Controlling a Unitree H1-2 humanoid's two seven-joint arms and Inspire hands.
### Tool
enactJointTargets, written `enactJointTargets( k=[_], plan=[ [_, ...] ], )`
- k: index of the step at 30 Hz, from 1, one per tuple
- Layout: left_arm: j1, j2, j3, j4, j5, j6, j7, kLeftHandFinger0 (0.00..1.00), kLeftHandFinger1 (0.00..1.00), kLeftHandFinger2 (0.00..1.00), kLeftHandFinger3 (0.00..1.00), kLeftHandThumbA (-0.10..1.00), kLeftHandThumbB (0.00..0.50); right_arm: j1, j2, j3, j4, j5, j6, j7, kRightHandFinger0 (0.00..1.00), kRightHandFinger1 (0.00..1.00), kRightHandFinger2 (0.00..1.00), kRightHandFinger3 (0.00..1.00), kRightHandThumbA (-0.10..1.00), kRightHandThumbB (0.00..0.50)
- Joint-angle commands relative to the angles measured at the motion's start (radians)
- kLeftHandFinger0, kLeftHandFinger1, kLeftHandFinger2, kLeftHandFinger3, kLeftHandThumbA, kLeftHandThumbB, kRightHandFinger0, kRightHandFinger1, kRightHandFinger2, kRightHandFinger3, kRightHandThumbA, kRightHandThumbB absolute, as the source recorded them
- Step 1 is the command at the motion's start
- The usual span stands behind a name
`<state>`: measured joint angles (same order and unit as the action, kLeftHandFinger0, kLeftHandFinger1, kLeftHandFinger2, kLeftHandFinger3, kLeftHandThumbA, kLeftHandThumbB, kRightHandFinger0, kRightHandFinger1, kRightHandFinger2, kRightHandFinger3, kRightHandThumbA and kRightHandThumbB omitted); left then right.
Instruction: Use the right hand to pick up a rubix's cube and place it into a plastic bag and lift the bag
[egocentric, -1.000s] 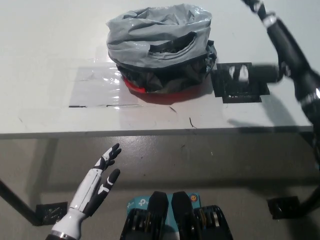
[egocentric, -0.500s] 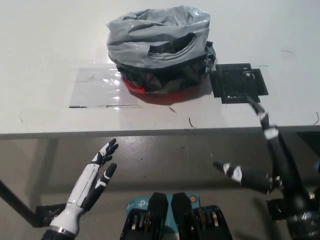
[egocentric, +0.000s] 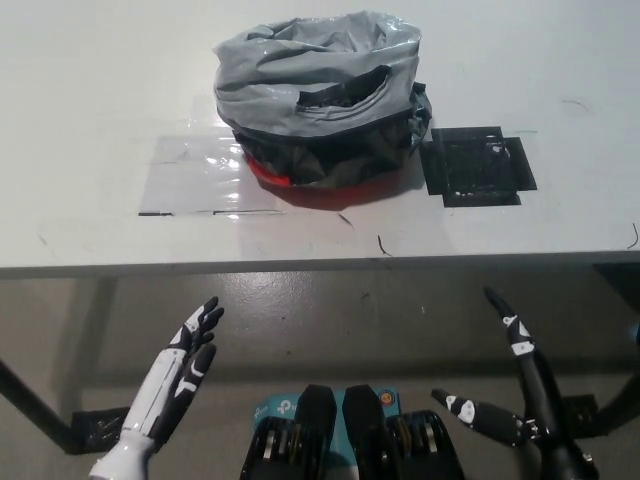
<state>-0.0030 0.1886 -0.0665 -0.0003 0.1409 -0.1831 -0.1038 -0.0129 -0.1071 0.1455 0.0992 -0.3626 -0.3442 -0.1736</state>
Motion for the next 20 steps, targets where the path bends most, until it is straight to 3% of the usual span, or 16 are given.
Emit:
enactJointTargets(
  k=[1,9,16,20],
  plan=[
    [0.021,0.016,0.016,-0.044,-0.022,-0.045,0.001,1.0,1.0,1.0,1.0,1.0,0.193,0.003,0.01,-0.008,0.005,-0.01,-0.123,-0.046,1.0,1.0,1.0,1.0,1.0,0.252],
    [0.006,0.021,0.017,-0.03,-0.006,-0.053,0.002,1.0,1.0,1.0,1.0,1.0,0.174,-0.01,0.015,-0.01,0.005,0.0,-0.104,-0.026,1.0,1.0,1.0,1.0,1.0,0.236],
    [0.01,0.018,0.015,-0.032,-0.011,-0.052,-0.002,1.0,1.0,1.0,1.0,1.0,0.166,-0.009,0.01,-0.003,0.001,0.012,-0.11,-0.007,1.0,1.0,1.0,1.0,0.91,0.191],
    [0.006,0.021,0.014,-0.035,0.0,-0.048,0.001,1.0,1.0,1.0,1.0,1.0,0.164,-0.01,0.012,-0.003,-0.013,0.006,-0.095,-0.006,1.0,1.0,1.0,1.0,0.91,0.196]
  ],
)
